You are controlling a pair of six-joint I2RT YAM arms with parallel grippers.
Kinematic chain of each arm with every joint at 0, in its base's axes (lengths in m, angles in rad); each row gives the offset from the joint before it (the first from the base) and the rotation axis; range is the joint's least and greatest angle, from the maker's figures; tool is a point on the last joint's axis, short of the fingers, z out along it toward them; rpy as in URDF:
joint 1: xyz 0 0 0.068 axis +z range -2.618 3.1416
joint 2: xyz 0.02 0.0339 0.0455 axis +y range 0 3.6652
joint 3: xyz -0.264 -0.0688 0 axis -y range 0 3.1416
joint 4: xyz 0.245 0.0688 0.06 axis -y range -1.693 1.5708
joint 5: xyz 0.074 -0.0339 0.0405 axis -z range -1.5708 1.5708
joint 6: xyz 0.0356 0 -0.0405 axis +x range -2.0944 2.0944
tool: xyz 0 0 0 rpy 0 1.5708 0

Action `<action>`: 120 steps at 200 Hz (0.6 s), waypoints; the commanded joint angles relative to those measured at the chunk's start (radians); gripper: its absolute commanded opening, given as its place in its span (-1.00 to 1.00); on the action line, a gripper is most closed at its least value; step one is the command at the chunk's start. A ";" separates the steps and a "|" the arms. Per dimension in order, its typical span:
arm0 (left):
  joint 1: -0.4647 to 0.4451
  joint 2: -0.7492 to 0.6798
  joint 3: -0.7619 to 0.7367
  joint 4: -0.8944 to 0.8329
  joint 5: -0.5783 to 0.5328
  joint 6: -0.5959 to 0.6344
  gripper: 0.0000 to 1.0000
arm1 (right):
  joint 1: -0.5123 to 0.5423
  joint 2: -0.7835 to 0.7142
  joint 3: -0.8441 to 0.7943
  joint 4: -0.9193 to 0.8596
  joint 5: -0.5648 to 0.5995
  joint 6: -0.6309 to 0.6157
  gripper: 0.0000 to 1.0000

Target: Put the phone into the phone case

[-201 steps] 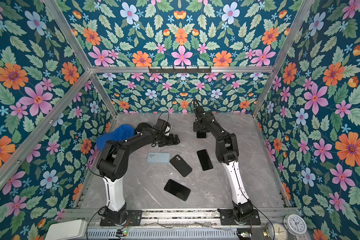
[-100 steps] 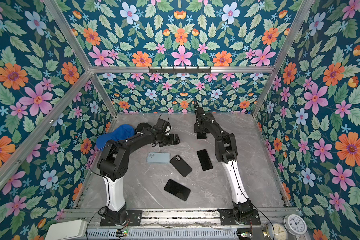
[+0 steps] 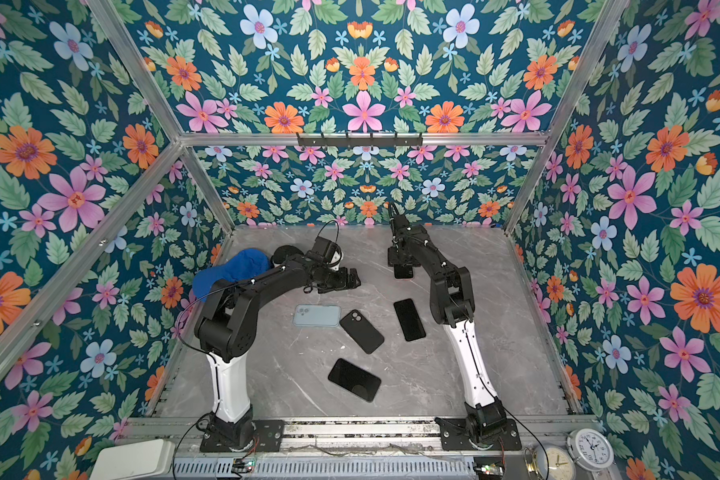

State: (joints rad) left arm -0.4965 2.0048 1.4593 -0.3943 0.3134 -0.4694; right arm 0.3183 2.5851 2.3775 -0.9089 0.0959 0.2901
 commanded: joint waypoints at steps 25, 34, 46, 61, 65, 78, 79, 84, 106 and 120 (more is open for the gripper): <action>-0.001 -0.011 -0.001 0.003 0.003 0.002 0.99 | -0.006 0.003 0.002 -0.043 0.028 0.026 0.35; -0.001 -0.012 -0.003 0.004 0.003 0.002 0.99 | -0.006 0.004 0.002 -0.044 0.028 0.027 0.35; -0.001 -0.015 -0.007 0.009 0.003 0.002 0.99 | -0.006 0.004 0.003 -0.044 0.025 0.030 0.37; -0.001 -0.017 -0.009 0.009 0.004 0.002 0.99 | -0.007 0.006 0.003 -0.044 0.021 0.031 0.41; -0.001 -0.017 -0.007 0.009 0.004 0.002 0.99 | -0.006 0.005 0.002 -0.045 0.021 0.031 0.42; -0.002 -0.018 -0.008 0.011 0.006 0.002 0.99 | -0.006 0.005 0.004 -0.044 0.019 0.031 0.48; -0.002 -0.018 -0.007 0.011 0.006 0.002 0.99 | -0.006 0.004 0.003 -0.044 0.018 0.031 0.49; -0.002 -0.018 -0.007 0.011 0.006 0.002 0.99 | -0.007 0.004 0.003 -0.044 0.018 0.032 0.50; -0.004 -0.021 -0.008 0.012 0.006 0.000 0.99 | -0.006 0.000 0.005 -0.045 0.015 0.030 0.56; -0.005 -0.023 -0.010 0.012 0.006 -0.001 0.99 | -0.006 -0.006 0.005 -0.049 0.011 0.028 0.58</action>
State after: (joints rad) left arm -0.4984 1.9938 1.4498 -0.3901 0.3168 -0.4698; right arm 0.3149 2.5851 2.3775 -0.9119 0.0994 0.3080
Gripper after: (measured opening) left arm 0.997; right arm 0.784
